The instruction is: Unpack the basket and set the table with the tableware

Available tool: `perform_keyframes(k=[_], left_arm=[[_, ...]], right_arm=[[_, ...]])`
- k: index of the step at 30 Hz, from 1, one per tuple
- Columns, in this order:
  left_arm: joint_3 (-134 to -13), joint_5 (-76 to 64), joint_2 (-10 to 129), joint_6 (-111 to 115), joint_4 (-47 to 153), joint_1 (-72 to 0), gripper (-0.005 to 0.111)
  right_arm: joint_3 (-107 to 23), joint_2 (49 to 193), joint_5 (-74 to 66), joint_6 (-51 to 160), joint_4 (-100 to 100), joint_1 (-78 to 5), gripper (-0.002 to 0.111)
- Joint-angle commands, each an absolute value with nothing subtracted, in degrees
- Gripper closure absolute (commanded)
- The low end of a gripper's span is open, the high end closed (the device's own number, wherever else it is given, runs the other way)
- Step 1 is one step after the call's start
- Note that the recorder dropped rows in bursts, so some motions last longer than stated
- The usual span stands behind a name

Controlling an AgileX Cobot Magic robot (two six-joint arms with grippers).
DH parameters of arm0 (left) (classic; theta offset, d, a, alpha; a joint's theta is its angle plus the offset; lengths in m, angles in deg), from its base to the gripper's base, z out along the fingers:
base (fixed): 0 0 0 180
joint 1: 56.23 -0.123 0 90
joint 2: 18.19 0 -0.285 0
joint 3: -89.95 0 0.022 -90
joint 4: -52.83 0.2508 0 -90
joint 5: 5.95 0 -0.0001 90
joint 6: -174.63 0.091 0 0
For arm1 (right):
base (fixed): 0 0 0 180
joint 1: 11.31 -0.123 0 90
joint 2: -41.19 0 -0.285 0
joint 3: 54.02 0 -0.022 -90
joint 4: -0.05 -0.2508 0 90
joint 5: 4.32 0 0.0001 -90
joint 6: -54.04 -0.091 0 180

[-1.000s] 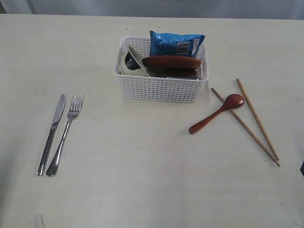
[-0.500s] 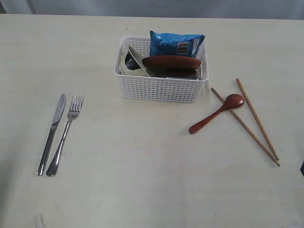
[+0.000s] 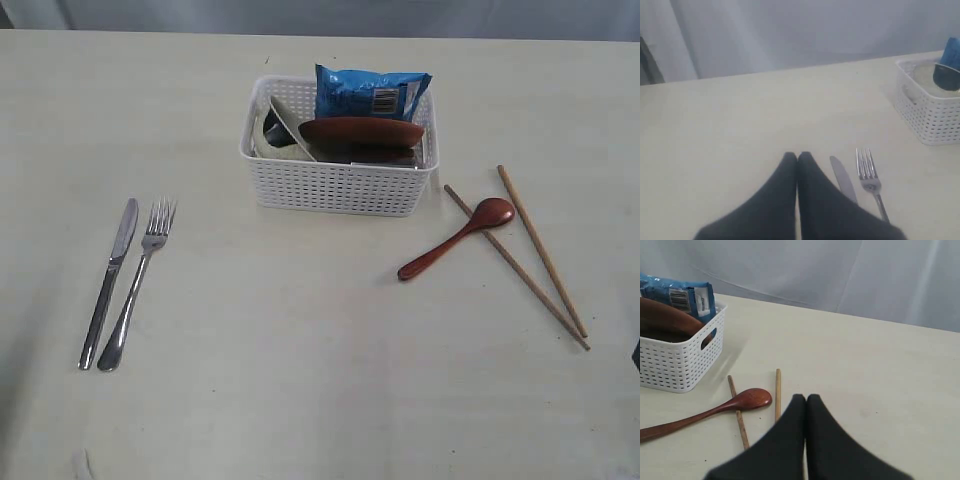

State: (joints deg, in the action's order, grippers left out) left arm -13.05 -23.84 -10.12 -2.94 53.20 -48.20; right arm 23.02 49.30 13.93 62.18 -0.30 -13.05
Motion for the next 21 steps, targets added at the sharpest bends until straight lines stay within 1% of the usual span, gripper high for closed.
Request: perform_keyframes(k=[1, 21], left_arm=[[-12.84, -24.06, -10.41, -4.51, 52.83, -48.37, 0.107], [-12.84, -24.33, -10.41, -4.63, 52.42, -48.37, 0.107]], right_arm=[[23.20, 48.98, 13.76, 62.22, 0.05, -12.70, 0.109], [23.20, 48.98, 13.76, 62.22, 0.05, -12.70, 0.109]])
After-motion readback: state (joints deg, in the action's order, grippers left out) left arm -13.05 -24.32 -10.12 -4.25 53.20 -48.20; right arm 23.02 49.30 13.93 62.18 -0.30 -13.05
